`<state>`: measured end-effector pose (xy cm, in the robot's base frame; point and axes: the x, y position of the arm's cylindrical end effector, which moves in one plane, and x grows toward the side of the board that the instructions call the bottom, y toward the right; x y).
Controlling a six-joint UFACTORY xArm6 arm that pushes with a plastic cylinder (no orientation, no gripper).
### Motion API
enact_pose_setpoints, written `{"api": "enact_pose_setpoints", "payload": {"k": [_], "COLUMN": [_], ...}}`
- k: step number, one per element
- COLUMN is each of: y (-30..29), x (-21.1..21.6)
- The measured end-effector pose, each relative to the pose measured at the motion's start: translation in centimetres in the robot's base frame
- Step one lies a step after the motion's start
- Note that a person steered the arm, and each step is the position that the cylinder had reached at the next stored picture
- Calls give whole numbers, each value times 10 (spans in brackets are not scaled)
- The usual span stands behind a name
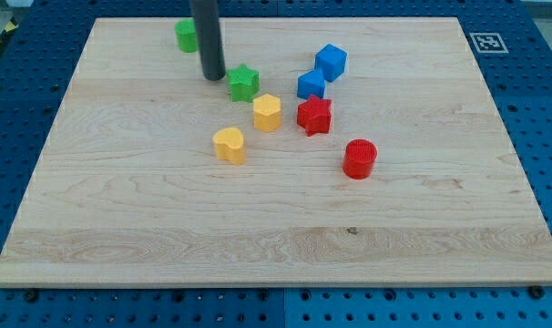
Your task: Push the green circle down a bit
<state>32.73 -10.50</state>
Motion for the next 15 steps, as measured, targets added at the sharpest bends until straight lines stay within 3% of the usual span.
{"api": "enact_pose_setpoints", "payload": {"k": [1, 3, 4, 6, 7, 9, 11, 13, 15], "y": [7, 51, 41, -79, -101, -47, -48, -8, -36], "x": [27, 31, 34, 26, -6, -123, -136, -136, -135]}}
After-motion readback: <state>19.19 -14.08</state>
